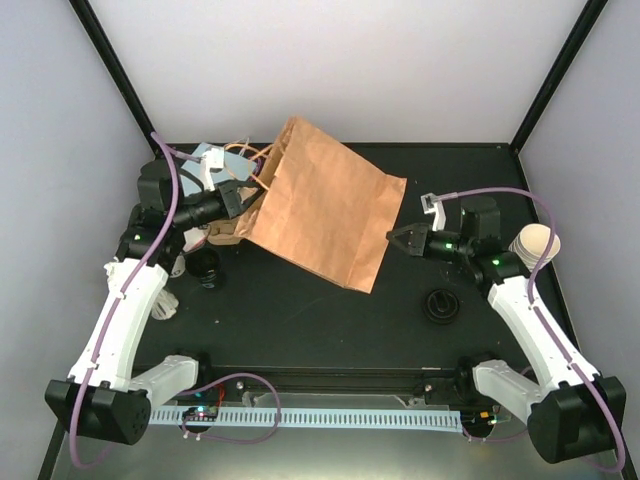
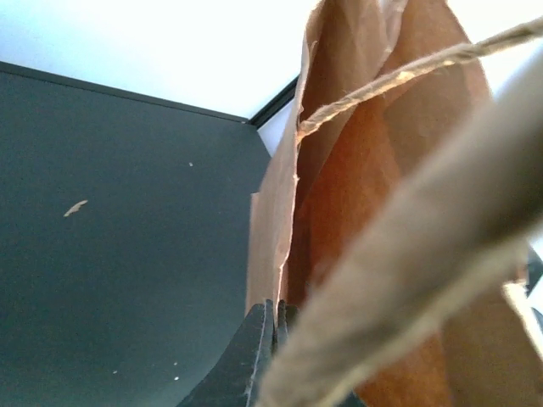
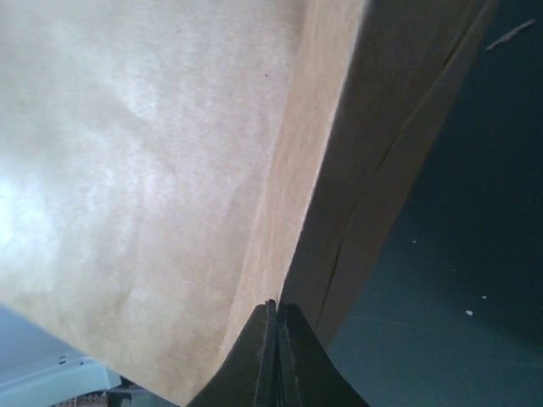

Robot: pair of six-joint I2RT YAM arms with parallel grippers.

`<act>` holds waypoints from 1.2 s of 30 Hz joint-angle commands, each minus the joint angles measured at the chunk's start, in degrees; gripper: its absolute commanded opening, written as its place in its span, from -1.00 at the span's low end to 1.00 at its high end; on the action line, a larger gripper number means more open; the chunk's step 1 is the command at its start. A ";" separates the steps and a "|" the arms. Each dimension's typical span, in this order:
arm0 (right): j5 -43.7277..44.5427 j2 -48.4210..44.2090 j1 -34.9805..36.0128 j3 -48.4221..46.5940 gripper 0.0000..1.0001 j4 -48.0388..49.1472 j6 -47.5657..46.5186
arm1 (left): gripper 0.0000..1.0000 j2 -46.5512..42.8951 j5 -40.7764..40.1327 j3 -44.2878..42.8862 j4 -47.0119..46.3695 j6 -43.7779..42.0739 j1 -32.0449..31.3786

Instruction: Pack the takeout coffee

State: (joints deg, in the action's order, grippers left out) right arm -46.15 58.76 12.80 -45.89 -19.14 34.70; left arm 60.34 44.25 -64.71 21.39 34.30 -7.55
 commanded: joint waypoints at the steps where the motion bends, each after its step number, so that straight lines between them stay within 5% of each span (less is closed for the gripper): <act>1: -3.60 -2.38 -0.70 0.92 -0.98 1.25 -2.20 | -0.97 -0.94 1.01 -0.10 1.80 -3.02 2.40; 13: -10.07 -2.90 -8.29 6.28 -0.98 5.12 0.83 | -0.97 -0.47 -2.15 -2.42 8.85 -9.48 5.68; 24: -7.37 -3.08 -9.02 9.44 -0.98 5.66 0.50 | -0.97 -0.29 -4.04 -2.55 10.93 -11.55 5.59; 32: -2.92 0.90 -9.02 13.06 -0.96 9.23 -0.23 | -0.97 0.99 -4.20 -2.55 2.36 -5.40 -7.03; 36: 0.83 2.66 -9.06 12.90 -0.75 8.32 -1.49 | -0.97 3.42 -9.44 -7.25 5.75 -8.11 -11.11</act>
State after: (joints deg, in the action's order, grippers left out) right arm -50.46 60.51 4.36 -32.95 -12.23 34.59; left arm 62.00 39.94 -66.35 27.62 27.22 -16.23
